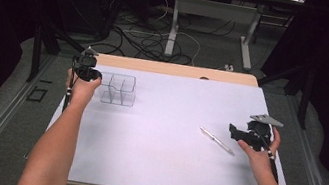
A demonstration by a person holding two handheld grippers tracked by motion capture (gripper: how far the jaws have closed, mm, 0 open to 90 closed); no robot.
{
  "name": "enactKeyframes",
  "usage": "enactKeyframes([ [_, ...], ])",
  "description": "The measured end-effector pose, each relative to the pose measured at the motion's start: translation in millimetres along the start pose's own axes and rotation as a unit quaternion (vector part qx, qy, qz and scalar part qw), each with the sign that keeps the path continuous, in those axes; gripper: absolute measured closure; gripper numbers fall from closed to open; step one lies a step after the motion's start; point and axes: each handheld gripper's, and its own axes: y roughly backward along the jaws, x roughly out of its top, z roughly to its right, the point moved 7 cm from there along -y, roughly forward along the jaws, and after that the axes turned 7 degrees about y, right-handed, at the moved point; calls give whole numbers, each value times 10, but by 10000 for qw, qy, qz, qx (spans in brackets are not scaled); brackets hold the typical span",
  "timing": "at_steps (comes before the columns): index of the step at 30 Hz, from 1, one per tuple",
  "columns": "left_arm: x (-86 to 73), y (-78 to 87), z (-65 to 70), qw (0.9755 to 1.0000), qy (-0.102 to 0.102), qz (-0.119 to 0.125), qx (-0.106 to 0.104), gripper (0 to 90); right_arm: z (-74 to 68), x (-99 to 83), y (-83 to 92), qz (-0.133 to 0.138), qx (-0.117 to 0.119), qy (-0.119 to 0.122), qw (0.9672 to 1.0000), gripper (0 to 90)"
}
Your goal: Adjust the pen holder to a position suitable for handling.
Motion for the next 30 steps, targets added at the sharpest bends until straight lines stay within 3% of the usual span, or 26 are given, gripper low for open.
enactKeyframes([
  [17,-122,24,297,9999,-7,-80,-96,881,-9,17,16,35,10,40,10000,147],
  [30,-293,71,631,9991,-291,-142,-292,880,-19,19,15,25,11,77,10000,147],
])
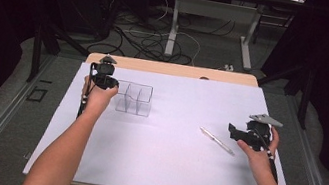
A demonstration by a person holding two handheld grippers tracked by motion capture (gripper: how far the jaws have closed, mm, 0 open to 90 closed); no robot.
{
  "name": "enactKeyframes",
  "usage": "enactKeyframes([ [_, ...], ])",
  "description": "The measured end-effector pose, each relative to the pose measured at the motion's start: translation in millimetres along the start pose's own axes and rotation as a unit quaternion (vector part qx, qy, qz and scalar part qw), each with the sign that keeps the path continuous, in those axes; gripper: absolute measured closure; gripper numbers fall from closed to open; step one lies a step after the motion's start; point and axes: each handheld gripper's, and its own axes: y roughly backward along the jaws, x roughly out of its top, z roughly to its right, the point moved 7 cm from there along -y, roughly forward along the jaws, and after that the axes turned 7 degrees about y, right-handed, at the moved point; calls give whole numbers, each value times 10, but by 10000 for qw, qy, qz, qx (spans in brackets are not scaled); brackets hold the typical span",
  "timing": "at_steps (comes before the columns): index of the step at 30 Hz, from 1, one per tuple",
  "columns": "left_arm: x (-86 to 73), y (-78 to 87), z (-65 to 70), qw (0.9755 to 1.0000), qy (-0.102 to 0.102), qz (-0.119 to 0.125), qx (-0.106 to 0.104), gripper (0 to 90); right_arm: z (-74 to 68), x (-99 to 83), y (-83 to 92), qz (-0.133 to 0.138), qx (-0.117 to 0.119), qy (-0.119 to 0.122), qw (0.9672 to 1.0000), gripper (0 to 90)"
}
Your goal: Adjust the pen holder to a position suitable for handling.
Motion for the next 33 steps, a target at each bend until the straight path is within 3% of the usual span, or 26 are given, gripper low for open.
enactKeyframes([
  [11,-177,85,102,9997,56,-52,-221,873,-2,-2,0,-7,7,2,10000,147],
  [12,-202,110,102,9996,-12,-135,-230,873,-2,-3,0,-10,8,2,10000,147],
  [13,-211,99,120,9997,32,-24,-227,872,-2,-3,0,-12,1,11,10000,148],
  [24,-293,144,118,9994,88,-37,-337,862,-21,-9,-15,-29,26,26,10000,148],
  [28,-332,149,180,9985,96,24,-535,851,-28,-11,-19,-40,37,33,10000,147],
  [30,-342,145,178,9987,26,75,-507,850,-36,-13,-18,-55,37,19,10000,147],
  [33,-337,153,178,9978,82,157,-634,840,-37,-14,-20,-52,47,28,10000,147],
])
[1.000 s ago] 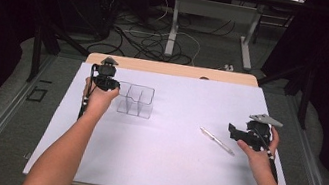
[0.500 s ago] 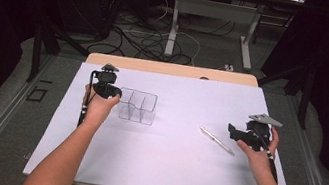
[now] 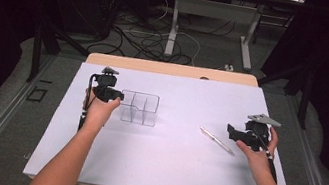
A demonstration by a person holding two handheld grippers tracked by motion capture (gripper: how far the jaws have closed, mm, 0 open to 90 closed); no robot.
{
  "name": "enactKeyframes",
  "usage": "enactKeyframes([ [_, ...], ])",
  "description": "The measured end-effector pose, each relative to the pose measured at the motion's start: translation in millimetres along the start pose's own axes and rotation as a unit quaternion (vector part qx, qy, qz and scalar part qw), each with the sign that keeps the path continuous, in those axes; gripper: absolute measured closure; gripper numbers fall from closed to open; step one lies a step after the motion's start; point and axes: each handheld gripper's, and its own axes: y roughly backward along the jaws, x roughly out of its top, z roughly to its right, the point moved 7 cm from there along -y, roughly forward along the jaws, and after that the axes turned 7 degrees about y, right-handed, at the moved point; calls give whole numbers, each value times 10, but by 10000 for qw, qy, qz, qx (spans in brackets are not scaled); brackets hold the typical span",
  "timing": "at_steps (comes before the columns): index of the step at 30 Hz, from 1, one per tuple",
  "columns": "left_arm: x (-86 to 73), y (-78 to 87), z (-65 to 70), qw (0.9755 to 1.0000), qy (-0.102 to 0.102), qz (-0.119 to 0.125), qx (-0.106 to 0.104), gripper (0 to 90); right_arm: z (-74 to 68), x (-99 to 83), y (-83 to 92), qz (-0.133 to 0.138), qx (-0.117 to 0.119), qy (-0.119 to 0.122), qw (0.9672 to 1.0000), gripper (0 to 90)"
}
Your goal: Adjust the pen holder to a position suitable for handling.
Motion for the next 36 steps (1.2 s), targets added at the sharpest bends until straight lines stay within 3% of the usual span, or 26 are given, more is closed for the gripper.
enactKeyframes([
  [7,21,74,-62,9996,-30,113,-273,777,-3,1,-2,0,24,5,10000,147],
  [11,26,95,-81,9993,-93,248,-261,770,-11,8,-2,17,41,17,10000,147],
  [15,24,116,-73,9990,-140,284,-307,795,-20,20,9,62,56,23,10000,148],
  [20,62,182,-88,9978,-177,582,-250,876,-11,15,6,59,52,40,10000,148],
  [26,32,119,-137,9983,-179,477,-280,899,-24,6,-7,26,75,38,10000,147],
  [29,-7,50,-152,9989,-213,300,-281,899,-23,1,-15,7,57,44,10000,147],
  [36,-37,3,-123,9989,-306,324,-124,900,-10,-5,-20,0,53,43,10000,148],
])
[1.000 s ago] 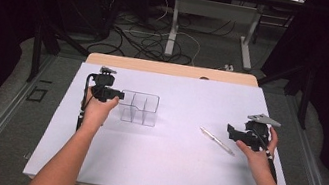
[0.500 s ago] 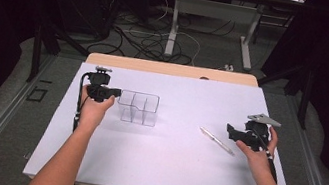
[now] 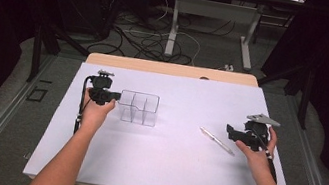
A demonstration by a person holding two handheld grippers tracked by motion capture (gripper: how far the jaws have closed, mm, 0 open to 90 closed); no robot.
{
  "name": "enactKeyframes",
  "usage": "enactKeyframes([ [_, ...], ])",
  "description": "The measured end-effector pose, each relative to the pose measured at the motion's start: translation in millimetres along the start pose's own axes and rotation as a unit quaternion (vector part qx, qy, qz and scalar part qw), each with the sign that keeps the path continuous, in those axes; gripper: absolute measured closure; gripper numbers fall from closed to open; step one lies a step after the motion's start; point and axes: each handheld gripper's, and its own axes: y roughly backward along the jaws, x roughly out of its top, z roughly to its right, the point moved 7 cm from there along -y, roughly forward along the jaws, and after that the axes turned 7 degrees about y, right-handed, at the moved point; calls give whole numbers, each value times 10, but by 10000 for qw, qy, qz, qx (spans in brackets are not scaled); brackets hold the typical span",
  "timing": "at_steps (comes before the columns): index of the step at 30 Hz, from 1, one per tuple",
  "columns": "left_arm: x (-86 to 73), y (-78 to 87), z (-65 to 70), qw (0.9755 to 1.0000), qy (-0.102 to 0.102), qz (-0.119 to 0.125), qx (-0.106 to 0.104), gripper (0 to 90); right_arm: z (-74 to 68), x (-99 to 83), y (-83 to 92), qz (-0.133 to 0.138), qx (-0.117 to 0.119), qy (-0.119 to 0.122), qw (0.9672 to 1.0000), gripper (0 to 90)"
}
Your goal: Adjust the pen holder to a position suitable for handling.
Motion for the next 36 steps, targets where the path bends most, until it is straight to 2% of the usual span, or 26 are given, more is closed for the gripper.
enactKeyframes([
  [1,-6,3,10,10000,33,-16,-23,900,2,-2,-1,-8,-2,1,10000,148],
  [2,-26,11,31,9998,29,-117,-146,900,-2,-3,-1,-16,1,-15,10000,148],
  [4,-30,-2,50,9998,54,-44,-182,900,-3,-1,-2,-9,10,-6,10000,148],
  [6,-47,-2,92,9997,34,-99,-226,900,-2,0,-1,-12,0,5,10000,148],
  [13,-135,-49,395,9986,-256,-190,-424,900,-1,5,5,3,-4,12,10000,148],
  [15,-143,-56,433,9984,-299,-187,-438,900,0,5,8,4,7,0,10000,148],
  [16,-163,-66,500,9979,-396,-212,-469,900,0,5,8,5,10,-2,10000,149],
  [18,-178,-78,558,9973,-463,-225,-531,900,-2,5,7,5,19,2,10000,149],
  [20,-186,-85,594,9967,-547,-234,-553,900,-5,5,6,6,16,16,10000,149],
  [25,-196,-98,643,9964,-572,-217,-581,900,-15,5,2,3,50,10,10000,150],
  [29,-198,-127,697,9958,-566,-178,-696,900,-30,1,-5,-26,100,-6,9999,151],
  [36,-214,-174,823,9950,-723,-9,-692,900,-45,-2,-7,-41,113,7,9999,151],
])
